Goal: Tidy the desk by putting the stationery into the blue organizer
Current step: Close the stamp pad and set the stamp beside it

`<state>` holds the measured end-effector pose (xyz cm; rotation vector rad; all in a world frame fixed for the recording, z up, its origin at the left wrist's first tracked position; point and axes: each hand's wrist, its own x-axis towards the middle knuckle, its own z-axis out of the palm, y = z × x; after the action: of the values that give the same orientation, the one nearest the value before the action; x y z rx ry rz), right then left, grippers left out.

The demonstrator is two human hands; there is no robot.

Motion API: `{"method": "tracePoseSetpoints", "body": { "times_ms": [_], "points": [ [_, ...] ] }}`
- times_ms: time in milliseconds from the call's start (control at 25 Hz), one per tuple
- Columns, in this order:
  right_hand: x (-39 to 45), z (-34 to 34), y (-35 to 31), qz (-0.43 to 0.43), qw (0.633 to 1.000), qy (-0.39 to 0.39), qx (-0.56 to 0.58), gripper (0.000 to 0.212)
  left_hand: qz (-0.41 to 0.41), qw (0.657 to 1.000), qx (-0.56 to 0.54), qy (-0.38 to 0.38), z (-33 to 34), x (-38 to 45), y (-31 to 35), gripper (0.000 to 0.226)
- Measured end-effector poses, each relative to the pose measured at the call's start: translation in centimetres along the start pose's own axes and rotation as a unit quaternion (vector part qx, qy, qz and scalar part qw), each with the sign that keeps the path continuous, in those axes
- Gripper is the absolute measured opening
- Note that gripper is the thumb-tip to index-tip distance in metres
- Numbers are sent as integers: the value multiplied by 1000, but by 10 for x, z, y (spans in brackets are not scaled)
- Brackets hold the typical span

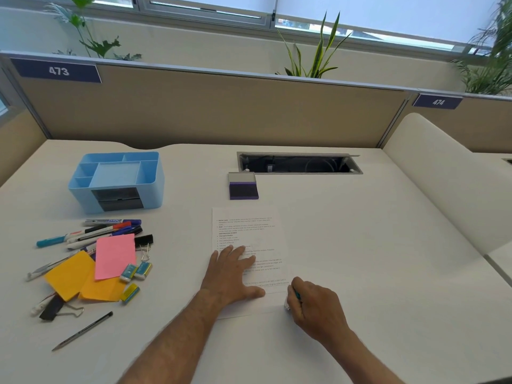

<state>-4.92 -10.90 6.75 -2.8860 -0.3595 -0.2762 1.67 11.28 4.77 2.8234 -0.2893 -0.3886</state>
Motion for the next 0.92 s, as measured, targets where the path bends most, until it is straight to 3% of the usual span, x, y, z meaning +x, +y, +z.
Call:
{"method": "tracePoseSetpoints", "body": {
  "times_ms": [920],
  "points": [
    [-5,11,1,21,1000,-11,3,24,0,1000,3,30,1,2,-3,103]
  ]
}}
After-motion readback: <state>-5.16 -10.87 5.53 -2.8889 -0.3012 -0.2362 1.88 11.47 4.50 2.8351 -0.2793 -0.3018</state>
